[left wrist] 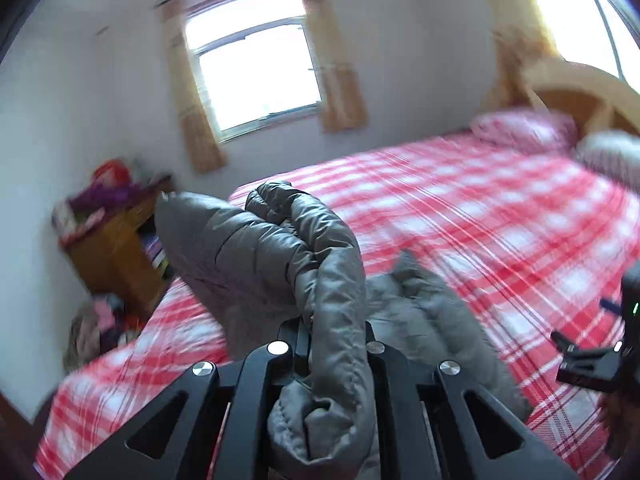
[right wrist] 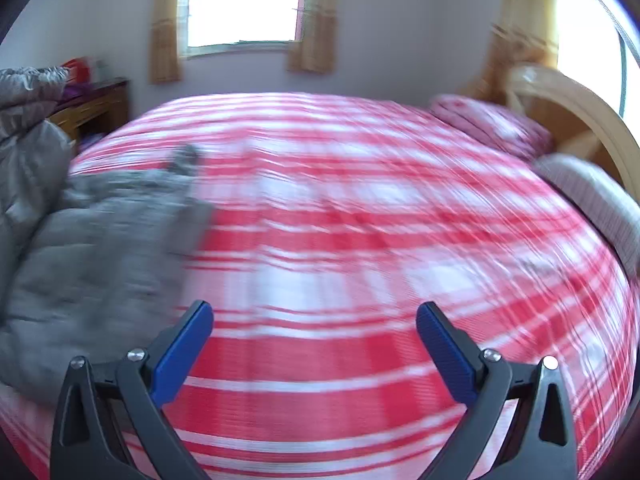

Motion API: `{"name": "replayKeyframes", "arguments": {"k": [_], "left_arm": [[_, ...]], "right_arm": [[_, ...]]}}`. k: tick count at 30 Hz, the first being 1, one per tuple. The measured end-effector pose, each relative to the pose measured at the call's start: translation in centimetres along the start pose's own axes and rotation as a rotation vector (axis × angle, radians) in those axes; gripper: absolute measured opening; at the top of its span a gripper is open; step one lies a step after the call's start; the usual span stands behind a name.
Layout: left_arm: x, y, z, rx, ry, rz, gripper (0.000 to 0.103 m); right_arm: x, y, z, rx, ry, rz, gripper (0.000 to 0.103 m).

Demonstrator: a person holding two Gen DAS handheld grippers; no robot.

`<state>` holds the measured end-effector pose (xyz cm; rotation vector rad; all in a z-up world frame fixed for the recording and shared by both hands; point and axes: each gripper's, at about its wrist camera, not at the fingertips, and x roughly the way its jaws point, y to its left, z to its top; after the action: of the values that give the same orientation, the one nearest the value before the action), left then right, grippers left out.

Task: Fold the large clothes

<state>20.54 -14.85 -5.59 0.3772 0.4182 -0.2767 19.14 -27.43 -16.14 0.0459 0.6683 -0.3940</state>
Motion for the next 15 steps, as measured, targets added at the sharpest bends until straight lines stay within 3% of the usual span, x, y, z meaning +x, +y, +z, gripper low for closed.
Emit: {"name": "replayKeyframes", "arguments": {"k": [4,8,11,14,15], "left_arm": [[4.0,-8.6,-1.2,0.184,0.049,-0.021,0.007],[6.6,-13.6,-3.3,0.288,0.087,-0.010,0.009],[6.4,-14.7,-3.8,0.339,0.075,0.030,0.017],[4.6,-15.0,-2.8,0.365,0.049,0.051,0.035],[3.2,-14.9,-2.2,0.368,0.020,0.056,0.050]], "right_arm": [[1.9,-5.4,-1.3,0.086,0.046,-0.038,0.103],[2.1,-7.4,-1.8,0.195,0.081,0.007,0.103],[2.3,-7.4,-2.2,0.210,0.094,0.025,0.103],[2.6,-7.0,-2.4,0.195,0.107,0.022,0.103],[2.7,-6.9,-2.4,0.191,0.110,0.019,0.103]]}}
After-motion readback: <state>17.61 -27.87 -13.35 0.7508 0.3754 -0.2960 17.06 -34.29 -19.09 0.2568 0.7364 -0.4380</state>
